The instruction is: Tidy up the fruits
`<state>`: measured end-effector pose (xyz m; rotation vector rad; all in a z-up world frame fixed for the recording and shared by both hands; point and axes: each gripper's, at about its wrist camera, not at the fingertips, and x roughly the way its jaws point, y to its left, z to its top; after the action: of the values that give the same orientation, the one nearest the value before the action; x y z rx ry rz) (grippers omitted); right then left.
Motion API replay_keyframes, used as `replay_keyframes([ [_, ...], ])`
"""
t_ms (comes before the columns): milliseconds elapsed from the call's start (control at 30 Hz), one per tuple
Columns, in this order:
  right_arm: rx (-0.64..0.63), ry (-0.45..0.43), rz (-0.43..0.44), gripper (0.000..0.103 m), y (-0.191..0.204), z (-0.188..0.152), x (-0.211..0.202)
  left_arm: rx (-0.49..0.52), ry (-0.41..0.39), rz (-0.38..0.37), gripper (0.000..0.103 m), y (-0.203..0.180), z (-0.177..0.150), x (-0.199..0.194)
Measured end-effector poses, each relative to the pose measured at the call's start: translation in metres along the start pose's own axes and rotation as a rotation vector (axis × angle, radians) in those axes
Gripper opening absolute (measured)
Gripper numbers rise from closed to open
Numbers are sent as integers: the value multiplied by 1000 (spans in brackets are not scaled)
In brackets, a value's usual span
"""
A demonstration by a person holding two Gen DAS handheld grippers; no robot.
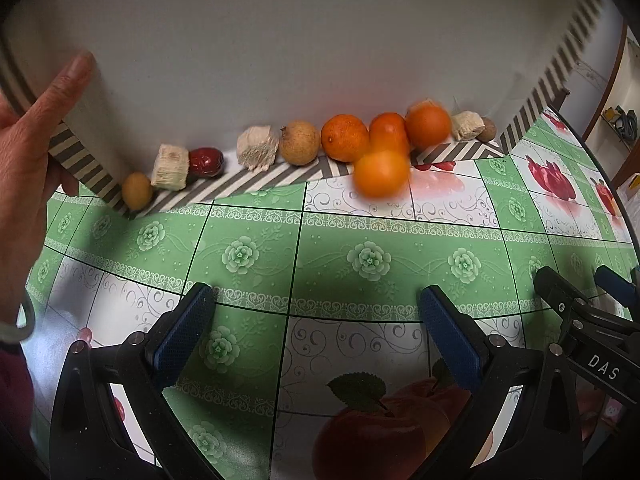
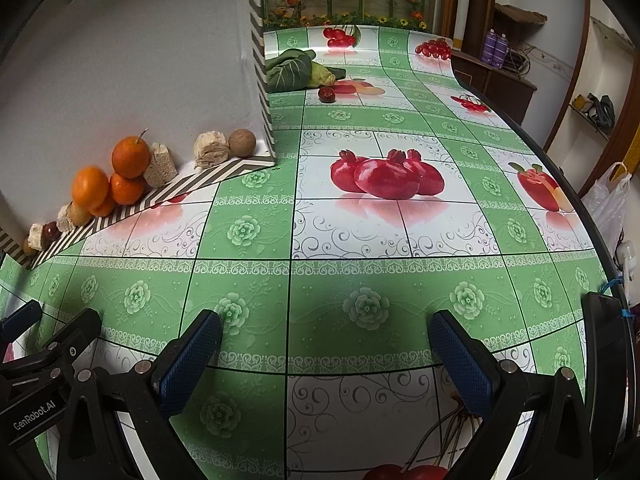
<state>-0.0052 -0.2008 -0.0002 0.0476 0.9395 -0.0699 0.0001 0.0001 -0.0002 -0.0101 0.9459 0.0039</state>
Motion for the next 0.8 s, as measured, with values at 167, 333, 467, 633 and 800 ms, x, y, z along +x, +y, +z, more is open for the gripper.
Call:
replay_keyframes([
  [167,-1,0,-2,103,1,0,0,0,0,0,103,0,1,0],
  [333,-1,1,-3,103,2,0,0,0,0,0,103,-1,0,0],
  [467,-1,1,-3,103,2,-1,-1,0,0,0,103,-1,0,0],
  [633,0,1,-2,103,1,-1,-1,0,0,-1,103,-1,-1,1],
  [800,1,0,-1,103,2,-1,0,0,0,0,103,-1,-1,1],
])
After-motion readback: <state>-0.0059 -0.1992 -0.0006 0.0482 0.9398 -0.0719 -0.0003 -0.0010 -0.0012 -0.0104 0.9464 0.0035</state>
